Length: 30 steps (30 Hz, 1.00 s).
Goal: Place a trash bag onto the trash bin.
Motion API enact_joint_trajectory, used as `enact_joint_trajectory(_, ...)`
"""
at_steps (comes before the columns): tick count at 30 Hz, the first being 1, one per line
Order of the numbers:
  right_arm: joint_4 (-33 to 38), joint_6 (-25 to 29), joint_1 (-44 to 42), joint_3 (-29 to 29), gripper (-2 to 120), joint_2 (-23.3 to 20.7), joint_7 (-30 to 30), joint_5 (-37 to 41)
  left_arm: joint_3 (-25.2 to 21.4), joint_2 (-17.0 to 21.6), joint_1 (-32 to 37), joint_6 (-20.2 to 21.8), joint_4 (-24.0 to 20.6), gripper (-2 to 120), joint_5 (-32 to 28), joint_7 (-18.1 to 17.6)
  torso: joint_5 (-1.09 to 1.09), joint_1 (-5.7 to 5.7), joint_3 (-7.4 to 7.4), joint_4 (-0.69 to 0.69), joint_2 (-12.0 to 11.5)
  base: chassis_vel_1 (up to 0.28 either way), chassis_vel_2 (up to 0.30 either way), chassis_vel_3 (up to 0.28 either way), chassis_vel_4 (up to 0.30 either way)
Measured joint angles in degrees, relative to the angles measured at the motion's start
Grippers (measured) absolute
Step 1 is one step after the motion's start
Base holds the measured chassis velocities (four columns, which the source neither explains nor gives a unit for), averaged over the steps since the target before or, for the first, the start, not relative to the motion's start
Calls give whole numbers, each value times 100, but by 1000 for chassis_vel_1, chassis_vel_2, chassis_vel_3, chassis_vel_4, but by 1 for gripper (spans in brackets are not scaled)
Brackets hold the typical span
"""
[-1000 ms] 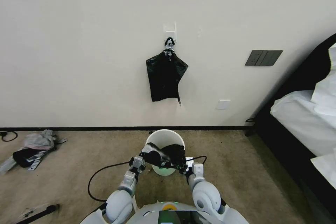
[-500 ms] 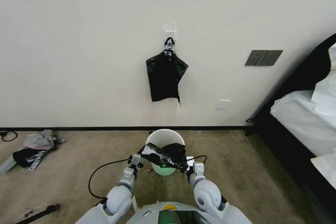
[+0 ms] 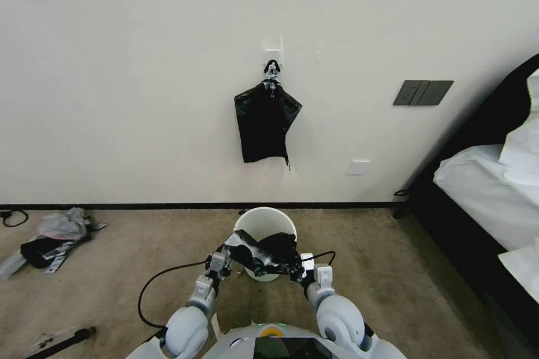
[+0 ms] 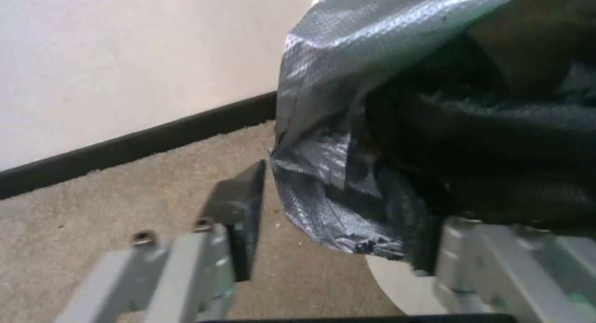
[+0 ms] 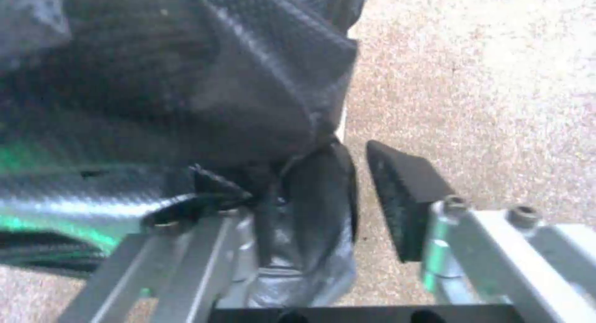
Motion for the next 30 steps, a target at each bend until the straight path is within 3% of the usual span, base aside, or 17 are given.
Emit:
enact_joint_trajectory(3,79,2,-69,1,49,-42,-7,-7,-20,18,87,-7,-52,56,1,22,0,0,0,0,0,0,0,0,0)
enact_joint_trajectory(5,159,3,-138,9,63,-95,-13,-18,-48,34,174,-10,-105,70,17,36,-1,0,0,0,0,0,0,0,0)
enact_joint_trajectory(11,355,9,-311,72,84,-228,-51,-55,-188,88,390,-44,-276,91,43,43,0,0,0,0,0,0,0,0,0)
enact_joint_trajectory(16,649,87,-636,142,98,-369,-302,-324,-399,183,674,-201,-509,99,52,45,-1,0,0,0,0,0,0,0,0)
enact_joint_trajectory(30,1087,338,-1340,460,100,-720,-715,-931,-856,307,1089,-759,-686,100,218,154,0,0,0,0,0,0,0,0,0)
